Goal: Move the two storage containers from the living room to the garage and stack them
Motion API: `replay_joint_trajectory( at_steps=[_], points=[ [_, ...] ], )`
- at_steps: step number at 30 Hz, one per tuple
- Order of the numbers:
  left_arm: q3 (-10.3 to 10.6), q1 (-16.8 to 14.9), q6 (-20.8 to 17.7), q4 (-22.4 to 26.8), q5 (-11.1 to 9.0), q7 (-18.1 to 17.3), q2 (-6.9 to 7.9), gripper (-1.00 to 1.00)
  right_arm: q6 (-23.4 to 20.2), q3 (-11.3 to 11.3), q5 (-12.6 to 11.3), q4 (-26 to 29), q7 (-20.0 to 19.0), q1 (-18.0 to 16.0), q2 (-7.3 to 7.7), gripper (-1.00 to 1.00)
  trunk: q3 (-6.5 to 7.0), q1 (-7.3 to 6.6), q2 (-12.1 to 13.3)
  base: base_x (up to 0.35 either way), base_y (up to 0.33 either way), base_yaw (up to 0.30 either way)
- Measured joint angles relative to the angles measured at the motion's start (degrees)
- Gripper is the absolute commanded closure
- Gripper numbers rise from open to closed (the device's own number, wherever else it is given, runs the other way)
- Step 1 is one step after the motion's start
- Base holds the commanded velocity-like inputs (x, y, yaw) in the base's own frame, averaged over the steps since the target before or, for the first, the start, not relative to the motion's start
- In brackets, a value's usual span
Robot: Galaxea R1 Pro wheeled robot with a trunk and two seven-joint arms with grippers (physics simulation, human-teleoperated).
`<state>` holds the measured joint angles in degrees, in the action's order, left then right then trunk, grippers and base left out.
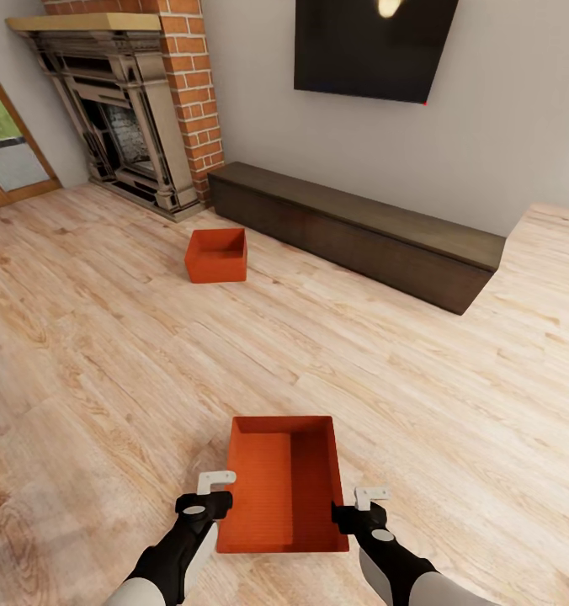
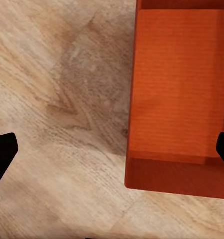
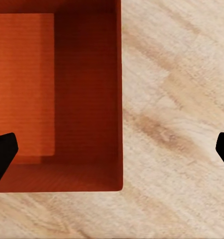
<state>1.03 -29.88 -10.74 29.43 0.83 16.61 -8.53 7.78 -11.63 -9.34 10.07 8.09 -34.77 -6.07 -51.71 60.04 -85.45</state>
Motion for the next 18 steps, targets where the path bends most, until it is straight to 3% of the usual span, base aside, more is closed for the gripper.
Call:
replay_joint_trajectory(
  at_steps=[14,18],
  points=[
    [0.08,0.0,-0.08,-0.01,0.04,0.68,0.0,-1.0,-0.04,-0.04,0.03,0.0,-0.22,0.0,0.06,-1.0,-2.51,3.08,-5.62,0.0,0.0,0.0],
    [0.13,0.0,-0.31,-0.03,0.04,0.71,0.0,-1.0,-0.12,-0.04,2.17,0.0,-0.23,0.0,0.06,-1.0,-3.23,3.95,-7.22,0.0,0.0,0.0]
  ],
)
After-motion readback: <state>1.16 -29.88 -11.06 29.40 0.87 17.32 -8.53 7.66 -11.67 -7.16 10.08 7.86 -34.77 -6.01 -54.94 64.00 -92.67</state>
